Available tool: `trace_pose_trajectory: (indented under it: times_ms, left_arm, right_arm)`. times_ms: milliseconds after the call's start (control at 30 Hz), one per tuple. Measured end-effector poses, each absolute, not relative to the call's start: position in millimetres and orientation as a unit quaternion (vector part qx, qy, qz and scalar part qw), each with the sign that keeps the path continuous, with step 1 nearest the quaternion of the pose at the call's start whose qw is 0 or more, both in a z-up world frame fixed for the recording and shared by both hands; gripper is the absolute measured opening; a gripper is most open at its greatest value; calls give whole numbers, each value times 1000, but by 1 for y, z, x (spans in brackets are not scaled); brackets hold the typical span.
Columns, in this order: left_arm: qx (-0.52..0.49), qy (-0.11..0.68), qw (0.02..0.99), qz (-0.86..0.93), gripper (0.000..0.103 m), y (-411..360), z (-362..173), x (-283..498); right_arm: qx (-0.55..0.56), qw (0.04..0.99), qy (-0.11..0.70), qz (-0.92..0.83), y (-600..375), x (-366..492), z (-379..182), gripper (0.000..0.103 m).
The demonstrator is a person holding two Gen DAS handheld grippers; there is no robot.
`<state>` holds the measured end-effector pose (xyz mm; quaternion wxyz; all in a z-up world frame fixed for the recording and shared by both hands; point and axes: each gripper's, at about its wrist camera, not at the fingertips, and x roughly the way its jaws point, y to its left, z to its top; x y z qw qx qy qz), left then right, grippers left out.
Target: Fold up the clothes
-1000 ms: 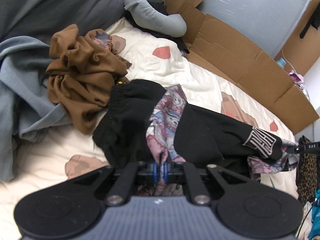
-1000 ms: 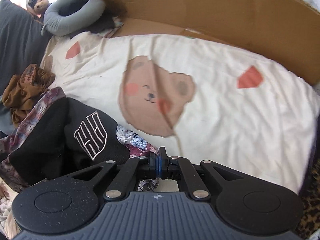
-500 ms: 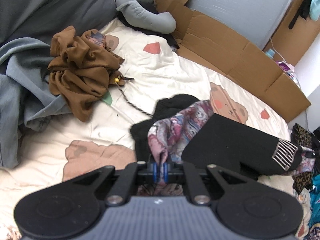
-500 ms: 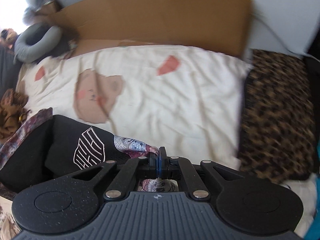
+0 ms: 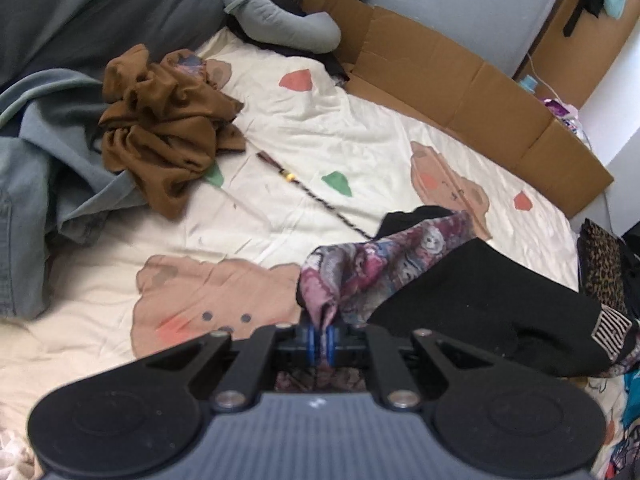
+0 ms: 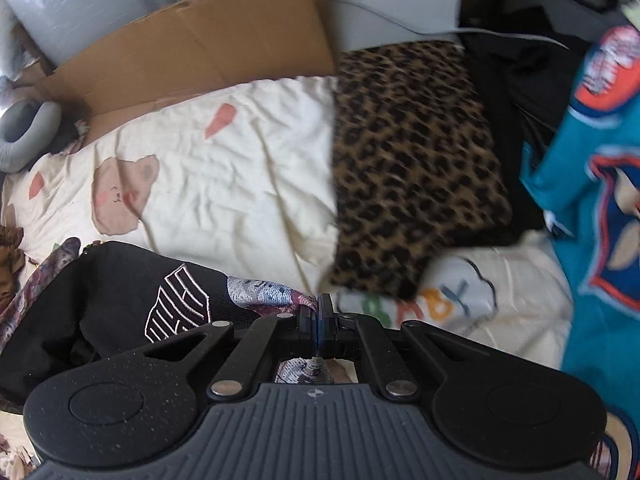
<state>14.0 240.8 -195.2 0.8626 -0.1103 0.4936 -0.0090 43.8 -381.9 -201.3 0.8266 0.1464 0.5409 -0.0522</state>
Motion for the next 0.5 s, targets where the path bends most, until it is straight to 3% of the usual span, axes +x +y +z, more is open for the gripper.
trace_pose_trajectory:
  times_ms: [300, 500]
  left_arm:
    - [-106, 520, 847, 37, 5, 276, -200, -26]
    - [-101, 540, 833, 68, 5, 296, -209, -53]
  right_arm:
    - [168, 807, 563, -58, -388, 7, -212, 1]
    - [158, 813, 558, -48, -382, 4, -210, 12]
